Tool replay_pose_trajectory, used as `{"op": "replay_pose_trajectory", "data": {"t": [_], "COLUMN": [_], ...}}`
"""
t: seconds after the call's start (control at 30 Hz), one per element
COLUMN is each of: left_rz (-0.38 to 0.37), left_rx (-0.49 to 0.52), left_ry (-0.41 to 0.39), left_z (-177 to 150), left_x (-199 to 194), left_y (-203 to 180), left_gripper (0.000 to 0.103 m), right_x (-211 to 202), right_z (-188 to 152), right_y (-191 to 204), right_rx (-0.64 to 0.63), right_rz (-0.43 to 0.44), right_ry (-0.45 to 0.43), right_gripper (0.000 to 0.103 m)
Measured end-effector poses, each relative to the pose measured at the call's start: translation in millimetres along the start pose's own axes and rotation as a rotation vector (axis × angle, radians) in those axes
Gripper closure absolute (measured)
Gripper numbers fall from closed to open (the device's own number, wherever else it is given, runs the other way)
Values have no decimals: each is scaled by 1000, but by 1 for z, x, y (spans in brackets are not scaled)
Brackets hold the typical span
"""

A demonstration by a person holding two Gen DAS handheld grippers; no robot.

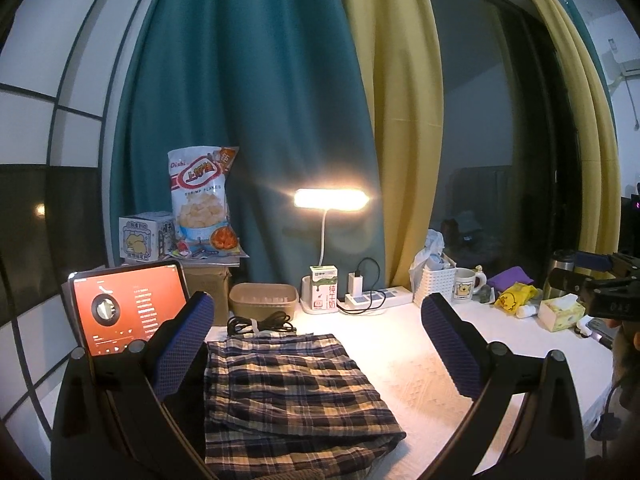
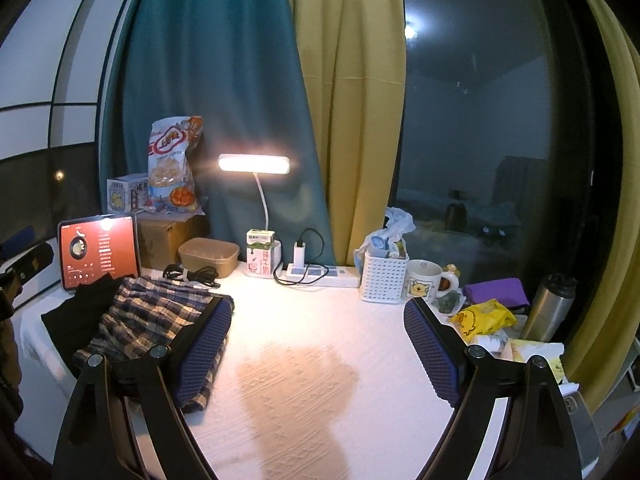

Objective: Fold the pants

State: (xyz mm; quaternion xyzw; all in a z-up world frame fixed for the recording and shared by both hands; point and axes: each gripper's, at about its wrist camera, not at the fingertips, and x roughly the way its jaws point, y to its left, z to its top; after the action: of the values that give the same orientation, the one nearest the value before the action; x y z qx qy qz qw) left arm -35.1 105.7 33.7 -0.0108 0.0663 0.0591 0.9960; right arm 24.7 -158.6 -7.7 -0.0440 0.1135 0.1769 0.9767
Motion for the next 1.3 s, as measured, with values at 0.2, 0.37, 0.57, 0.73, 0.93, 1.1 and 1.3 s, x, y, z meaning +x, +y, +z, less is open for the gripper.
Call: {"op": "replay_pose_trajectory", "data": {"t": [0.2,0.37,0.57,0.73,0.93,1.1,1.3], "left_rz": [-3,-10,-19,-29,-31,-35,-36], "left_rx": [7,12,16,13,11,10,7], "left_ry": [0,12,16,23,22,24,32], "left_z": [0,1,0,0,0,0,-1], "left_x": [0,2,1,2,1,1,1], "left_y": [-3,-5,-7,-7,-7,-8,-11], "left_gripper": [1,1,1,1,1,1,1], "right_x": [-1,-1,-1,-1,-1,-1,-1], "right_z": [0,0,0,0,-1,-1,-1], "right_y": [-2,-4,-5,-5,-5,-5,-5], "right_rx": [1,4,5,5,7,7,8], "right_rz": [1,1,0,-1,-1,-2,-2], "right_ry": [0,2,3,2,4,3,4], "right_gripper": [14,14,14,14,14,14,14]}}
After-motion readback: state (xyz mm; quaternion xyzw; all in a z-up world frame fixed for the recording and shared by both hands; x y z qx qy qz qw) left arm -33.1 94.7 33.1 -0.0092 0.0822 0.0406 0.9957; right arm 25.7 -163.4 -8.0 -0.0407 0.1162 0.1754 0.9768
